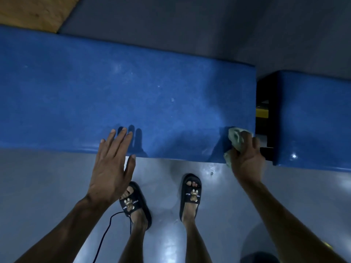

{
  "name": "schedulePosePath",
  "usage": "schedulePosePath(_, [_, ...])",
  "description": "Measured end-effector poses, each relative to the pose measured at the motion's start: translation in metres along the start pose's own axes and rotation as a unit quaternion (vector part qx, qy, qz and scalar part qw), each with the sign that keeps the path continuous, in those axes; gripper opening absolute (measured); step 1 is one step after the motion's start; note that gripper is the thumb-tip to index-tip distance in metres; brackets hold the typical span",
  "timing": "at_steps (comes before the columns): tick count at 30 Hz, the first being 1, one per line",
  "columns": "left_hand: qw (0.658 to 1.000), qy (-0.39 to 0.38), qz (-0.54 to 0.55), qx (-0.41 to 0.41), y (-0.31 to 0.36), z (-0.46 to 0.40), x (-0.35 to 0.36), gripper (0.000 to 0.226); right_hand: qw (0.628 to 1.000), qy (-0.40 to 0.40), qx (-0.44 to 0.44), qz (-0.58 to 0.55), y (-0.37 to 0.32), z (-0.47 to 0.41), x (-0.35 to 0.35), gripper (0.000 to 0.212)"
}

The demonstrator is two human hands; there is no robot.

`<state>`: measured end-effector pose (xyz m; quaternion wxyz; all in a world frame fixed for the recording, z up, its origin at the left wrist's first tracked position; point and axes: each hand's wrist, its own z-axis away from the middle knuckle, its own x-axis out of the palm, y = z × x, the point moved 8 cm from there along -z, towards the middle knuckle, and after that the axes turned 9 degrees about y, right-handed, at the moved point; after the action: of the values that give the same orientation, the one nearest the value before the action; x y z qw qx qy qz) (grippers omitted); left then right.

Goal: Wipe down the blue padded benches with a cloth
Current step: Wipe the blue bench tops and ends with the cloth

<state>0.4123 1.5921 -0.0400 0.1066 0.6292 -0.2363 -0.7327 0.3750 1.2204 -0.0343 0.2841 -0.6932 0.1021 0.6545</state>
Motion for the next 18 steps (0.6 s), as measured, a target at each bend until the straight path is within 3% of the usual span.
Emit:
schedulePosePath(4, [1.000, 0.019, 0.000, 0.002, -0.018, 0.006, -0.011, 0.061, 0.992, 0.007, -0.009, -0.125, -0.098, 0.051, 0.048, 0.057])
schedulePosePath(8, [1.000, 0.017, -0.009, 0.004, -0.035, 0.005, -0.019, 0.062, 0.978, -0.072, -0.142, -0.133, -0.217, 0.103, 0.089, 0.049])
schedulePosePath(10, [1.000, 0.013, -0.010, 0.005, -0.042, 0.003, -0.023, 0.063, 0.966, -0.111, -0.205, -0.116, -0.233, 0.104, 0.092, 0.049])
schedulePosePath(13, [1.000, 0.015, -0.002, 0.000, -0.048, 0.000, -0.031, 0.062, 0.960, -0.125, -0.247, -0.046, -0.188, 0.082, 0.074, 0.054])
schedulePosePath(18, [1.000, 0.017, -0.004, -0.005, -0.061, -0.002, -0.035, 0.062, 0.999, -0.037, -0.017, -0.006, -0.050, 0.031, 0.019, 0.039])
